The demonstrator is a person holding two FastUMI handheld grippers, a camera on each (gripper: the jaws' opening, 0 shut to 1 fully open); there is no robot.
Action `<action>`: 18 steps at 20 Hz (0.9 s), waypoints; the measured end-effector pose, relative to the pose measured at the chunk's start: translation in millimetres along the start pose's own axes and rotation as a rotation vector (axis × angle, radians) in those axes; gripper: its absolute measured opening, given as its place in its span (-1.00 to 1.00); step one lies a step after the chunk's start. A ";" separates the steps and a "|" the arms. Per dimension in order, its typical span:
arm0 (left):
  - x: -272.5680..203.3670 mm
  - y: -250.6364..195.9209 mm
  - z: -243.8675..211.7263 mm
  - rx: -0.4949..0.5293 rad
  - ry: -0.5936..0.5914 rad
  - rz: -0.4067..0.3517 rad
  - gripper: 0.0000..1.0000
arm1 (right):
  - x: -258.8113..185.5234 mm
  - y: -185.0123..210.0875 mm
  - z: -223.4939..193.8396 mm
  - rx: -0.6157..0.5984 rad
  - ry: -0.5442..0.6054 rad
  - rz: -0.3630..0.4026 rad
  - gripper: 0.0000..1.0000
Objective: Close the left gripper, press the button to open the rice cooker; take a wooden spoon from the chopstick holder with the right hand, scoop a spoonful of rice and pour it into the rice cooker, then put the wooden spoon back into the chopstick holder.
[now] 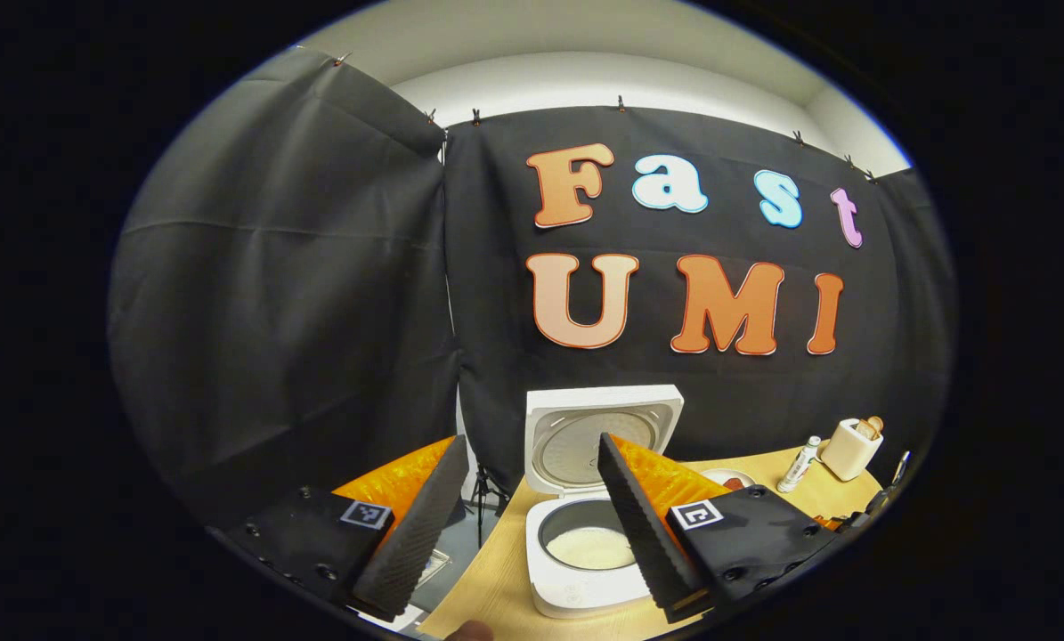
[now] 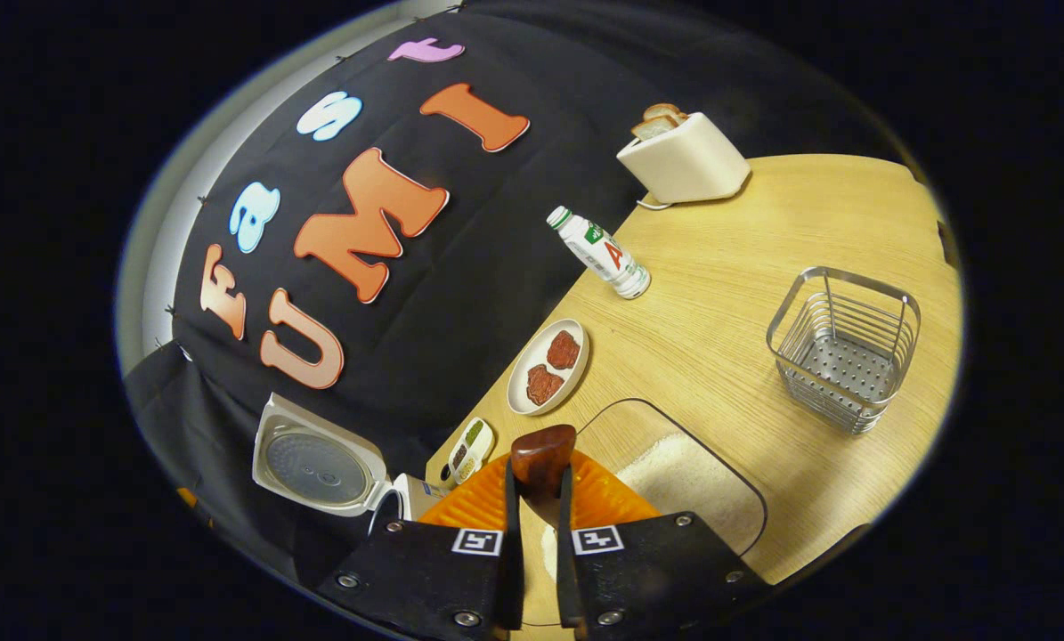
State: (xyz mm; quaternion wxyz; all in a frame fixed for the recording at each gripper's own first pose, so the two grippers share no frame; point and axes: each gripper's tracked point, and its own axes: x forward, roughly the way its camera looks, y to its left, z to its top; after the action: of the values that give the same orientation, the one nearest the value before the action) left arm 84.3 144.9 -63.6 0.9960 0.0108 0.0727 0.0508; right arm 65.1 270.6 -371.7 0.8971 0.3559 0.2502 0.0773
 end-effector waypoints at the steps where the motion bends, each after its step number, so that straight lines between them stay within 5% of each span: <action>1: -0.4 -0.8 2.6 0.005 -0.005 0.000 0.96 | -1.6 4.7 -2.6 0.000 0.004 0.012 -0.72; 11: -5.5 -10.3 10.3 0.009 -0.026 -0.004 0.96 | -5.1 -24.5 13.8 0.312 0.022 0.007 -0.72; 18: -6.9 -13.0 8.6 -0.010 -0.026 -0.016 0.95 | -23.8 -12.4 55.2 0.376 -0.026 0.042 -0.72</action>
State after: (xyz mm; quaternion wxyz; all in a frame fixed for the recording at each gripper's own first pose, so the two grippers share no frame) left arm 80.0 131.2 -54.5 0.9973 0.0061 0.0595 0.0430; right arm 71.9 220.9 -336.4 0.8161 0.5234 0.2411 0.0434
